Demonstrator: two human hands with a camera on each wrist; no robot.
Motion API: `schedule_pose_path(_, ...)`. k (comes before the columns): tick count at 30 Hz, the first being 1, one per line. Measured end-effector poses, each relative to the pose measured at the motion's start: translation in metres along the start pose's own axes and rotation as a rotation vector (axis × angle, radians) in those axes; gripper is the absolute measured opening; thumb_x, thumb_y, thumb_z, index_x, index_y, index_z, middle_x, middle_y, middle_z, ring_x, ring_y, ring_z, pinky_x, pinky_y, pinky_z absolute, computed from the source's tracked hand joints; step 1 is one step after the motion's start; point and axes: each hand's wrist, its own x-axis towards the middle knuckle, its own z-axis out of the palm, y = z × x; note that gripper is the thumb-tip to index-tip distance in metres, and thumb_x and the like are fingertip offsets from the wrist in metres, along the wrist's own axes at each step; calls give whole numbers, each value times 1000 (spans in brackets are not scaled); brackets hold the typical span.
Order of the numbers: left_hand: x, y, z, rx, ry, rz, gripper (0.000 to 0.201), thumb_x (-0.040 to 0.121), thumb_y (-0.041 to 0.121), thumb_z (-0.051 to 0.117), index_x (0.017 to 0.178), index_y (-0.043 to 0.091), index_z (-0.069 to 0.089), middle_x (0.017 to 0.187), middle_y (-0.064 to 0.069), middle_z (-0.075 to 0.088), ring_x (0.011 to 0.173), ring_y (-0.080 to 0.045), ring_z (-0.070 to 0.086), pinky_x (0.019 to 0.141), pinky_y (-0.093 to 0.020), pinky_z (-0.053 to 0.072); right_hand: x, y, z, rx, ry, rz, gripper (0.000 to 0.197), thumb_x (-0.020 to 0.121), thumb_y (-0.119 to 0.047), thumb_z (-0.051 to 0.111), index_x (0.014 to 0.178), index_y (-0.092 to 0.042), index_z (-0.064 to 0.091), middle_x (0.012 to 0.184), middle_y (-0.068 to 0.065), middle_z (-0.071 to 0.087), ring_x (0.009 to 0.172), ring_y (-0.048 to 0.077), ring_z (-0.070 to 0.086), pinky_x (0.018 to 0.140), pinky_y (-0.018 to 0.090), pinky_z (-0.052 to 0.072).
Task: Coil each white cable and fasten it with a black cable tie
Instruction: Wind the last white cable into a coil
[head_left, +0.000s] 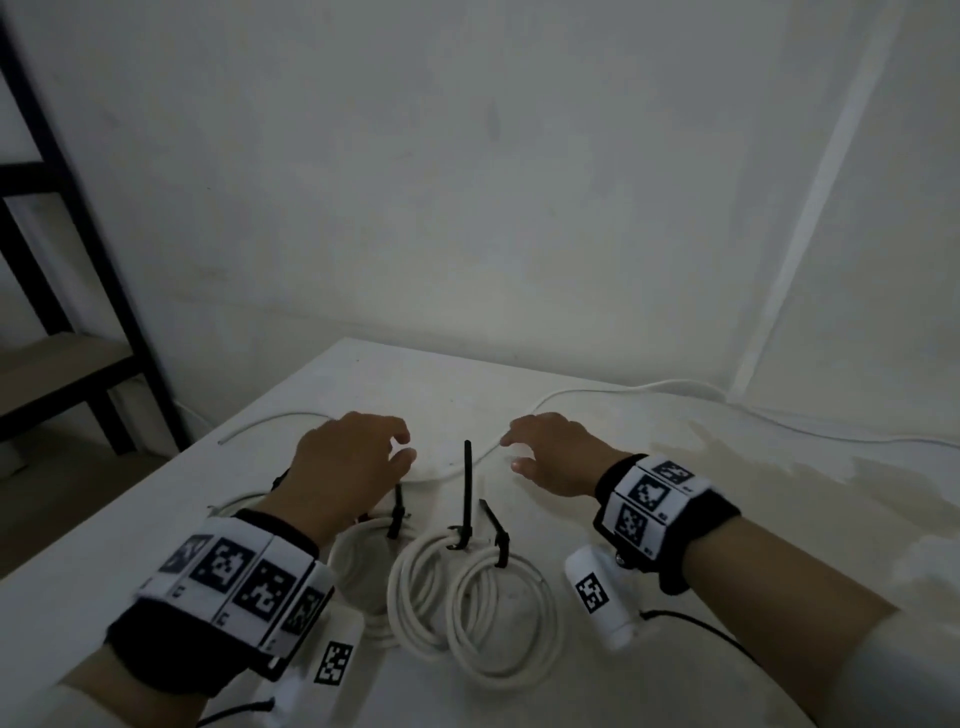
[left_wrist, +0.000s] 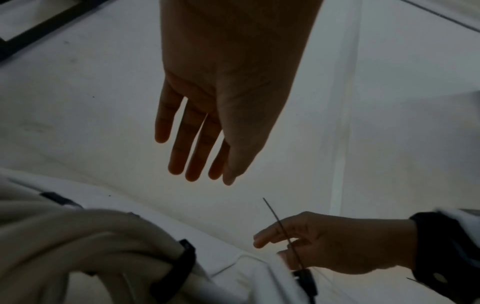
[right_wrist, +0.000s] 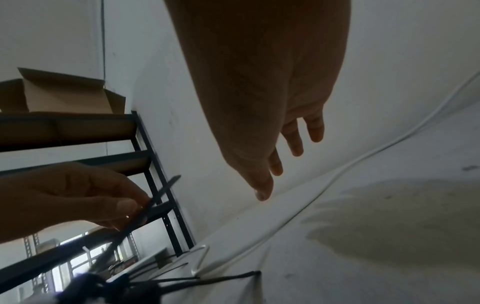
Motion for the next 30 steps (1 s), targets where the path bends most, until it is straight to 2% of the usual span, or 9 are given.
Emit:
schedule_pose_path(6, 13, -10, 7, 43, -86, 1, 32, 93, 44, 44, 119, 29, 56, 118, 8, 61, 106, -11, 56, 85, -25, 41, 47, -16, 14, -203, -199, -101, 50, 99, -31, 35, 146, -30, 19, 156, 0, 11, 141, 27, 13, 113, 40, 16)
schedule_pose_path(9, 19, -10, 8, 58, -96, 12, 32, 94, 44, 43, 120, 29, 55, 117, 8, 61, 106, -11, 56, 84, -25, 41, 57, -17, 18, -316, -248, -138, 50, 94, -38, 44, 142, -31, 29, 154, 2, 16, 140, 30, 13, 112, 41, 19)
schedule_pose_path(12, 21, -10, 7, 45, -111, 7, 32, 93, 44, 44, 119, 29, 55, 117, 8, 61, 107, -11, 56, 84, -25, 41, 56, -16, 15, -224, -138, -196, 32, 90, -31, 55, 118, -17, 56, 132, 5, 45, 124, 27, 38, 98, 37, 35)
schedule_pose_path(16, 22, -8, 1, 36, -97, 9, 32, 93, 43, 45, 120, 28, 56, 118, 7, 61, 106, -11, 56, 81, -23, 40, 42, -12, -1, 85, -8, -135, 21, 93, -24, 50, 110, -13, 57, 114, 8, 59, 99, 24, 53, 76, 26, 35)
schedule_pose_path(21, 14, 4, -10, 83, -90, 30, 40, 94, 43, 43, 131, 28, 44, 128, 6, 54, 112, -12, 53, 87, -24, 40, 23, -10, -22, 221, 248, -120, 15, 95, -24, 48, 99, -13, 58, 84, 1, 56, 74, 18, 48, 67, 25, 34)
schedule_pose_path(24, 14, 11, -16, 64, -79, 60, 56, 93, 42, 45, 143, 28, 25, 140, 2, 41, 118, -16, 49, 91, -27, 40, 10, -11, -41, 381, 406, -135, 11, 93, -21, 52, 88, -14, 59, 79, 6, 61, 62, 19, 47, 58, 26, 36)
schedule_pose_path(26, 18, 15, -20, 29, -93, 52, 65, 91, 42, 49, 146, 27, 17, 147, -1, 31, 125, -20, 43, 95, -31, 40, -3, -12, -54, 459, 467, -170, 9, 92, -19, 55, 85, -16, 59, 75, -1, 60, 53, 9, 44, 52, 18, 34)
schedule_pose_path(28, 21, 21, -23, -32, -22, 19, 58, 89, 41, 55, 137, 21, 30, 139, -5, 40, 118, -22, 46, 90, -34, 42, -18, -14, -66, 507, 504, -219, 11, 90, -17, 56, 80, -20, 57, 75, -5, 60, 47, 4, 45, 48, 13, 33)
schedule_pose_path(30, 23, 30, -28, -115, 208, -8, 33, 86, 37, 59, 106, 17, 42, 104, -4, 53, 90, -22, 53, 72, -33, 41, -36, -13, -77, 531, 530, -251, 12, 89, -14, 57, 79, -21, 58, 75, -4, 61, 45, 0, 45, 47, 11, 34)
